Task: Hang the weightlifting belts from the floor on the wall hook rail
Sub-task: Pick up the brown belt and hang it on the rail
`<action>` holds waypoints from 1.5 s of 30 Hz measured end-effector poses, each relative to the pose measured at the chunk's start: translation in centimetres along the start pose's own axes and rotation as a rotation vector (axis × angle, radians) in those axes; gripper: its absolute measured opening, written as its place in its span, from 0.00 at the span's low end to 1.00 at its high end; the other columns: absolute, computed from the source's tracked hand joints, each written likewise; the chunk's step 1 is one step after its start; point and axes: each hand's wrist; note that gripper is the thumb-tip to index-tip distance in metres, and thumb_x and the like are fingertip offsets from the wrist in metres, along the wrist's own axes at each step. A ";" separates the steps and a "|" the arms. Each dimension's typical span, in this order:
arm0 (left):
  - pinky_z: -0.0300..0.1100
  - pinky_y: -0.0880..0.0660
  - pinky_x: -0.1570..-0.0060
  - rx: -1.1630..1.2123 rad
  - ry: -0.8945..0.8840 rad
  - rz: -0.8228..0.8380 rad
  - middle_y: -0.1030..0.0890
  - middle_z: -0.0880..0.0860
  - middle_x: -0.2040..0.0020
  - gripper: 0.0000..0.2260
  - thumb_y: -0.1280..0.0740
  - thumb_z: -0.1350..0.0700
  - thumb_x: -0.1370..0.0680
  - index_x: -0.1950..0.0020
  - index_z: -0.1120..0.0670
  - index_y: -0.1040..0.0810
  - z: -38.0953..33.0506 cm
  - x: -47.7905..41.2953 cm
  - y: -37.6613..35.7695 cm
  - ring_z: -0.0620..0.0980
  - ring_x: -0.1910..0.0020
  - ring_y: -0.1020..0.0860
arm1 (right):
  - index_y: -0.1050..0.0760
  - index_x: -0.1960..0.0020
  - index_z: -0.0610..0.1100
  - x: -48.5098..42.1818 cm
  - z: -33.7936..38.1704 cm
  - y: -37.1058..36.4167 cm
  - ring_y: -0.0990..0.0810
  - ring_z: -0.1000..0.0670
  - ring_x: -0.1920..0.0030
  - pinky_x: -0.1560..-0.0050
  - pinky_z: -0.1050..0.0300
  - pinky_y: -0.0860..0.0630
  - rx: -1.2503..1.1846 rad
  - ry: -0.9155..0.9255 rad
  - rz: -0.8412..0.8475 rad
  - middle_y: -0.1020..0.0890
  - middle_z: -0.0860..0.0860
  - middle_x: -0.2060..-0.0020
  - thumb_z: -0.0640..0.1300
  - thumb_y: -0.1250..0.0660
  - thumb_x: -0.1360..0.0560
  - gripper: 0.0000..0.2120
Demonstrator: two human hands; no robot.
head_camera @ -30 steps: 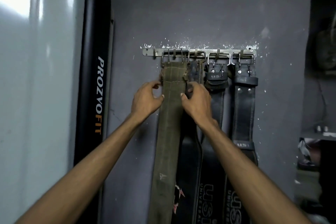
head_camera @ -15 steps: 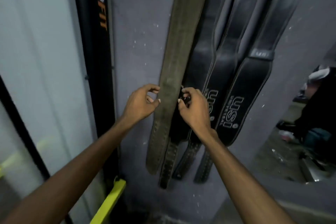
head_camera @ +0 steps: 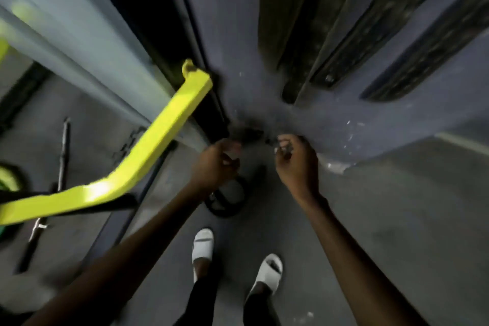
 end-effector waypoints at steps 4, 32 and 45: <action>0.42 0.21 0.57 -0.059 0.099 0.057 0.15 0.50 0.48 0.17 0.29 0.58 0.29 0.40 0.52 0.20 12.2 -1.2 -8.8 0.50 0.55 0.16 | 0.20 0.43 0.46 5.2 -11.4 -12.1 0.16 0.48 0.55 0.51 0.55 0.20 -0.032 -0.144 0.137 0.17 0.49 0.52 0.40 0.31 0.25 0.11; 0.49 0.24 0.37 0.148 0.564 0.263 0.18 0.54 0.41 0.12 0.32 0.58 0.21 0.38 0.58 0.21 47.3 -5.6 -30.4 0.52 0.42 0.20 | 0.17 0.57 0.42 8.8 -36.2 -45.7 0.21 0.40 0.48 0.50 0.51 0.29 0.500 0.131 0.486 0.16 0.43 0.56 0.38 0.30 0.26 0.03; 0.46 0.20 0.46 0.454 0.664 0.410 0.16 0.55 0.41 0.28 0.28 0.35 0.33 0.41 0.52 0.21 35.8 -0.9 -20.1 0.52 0.45 0.17 | 0.14 0.53 0.42 9.7 -20.1 -31.9 0.19 0.55 0.58 0.56 0.58 0.22 0.019 -0.120 0.111 0.13 0.50 0.56 0.40 0.30 0.24 0.05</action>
Point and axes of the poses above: each hand's wrist, its own x-axis away from the middle knuckle, its own y-axis out of the back of the hand, z = x × y
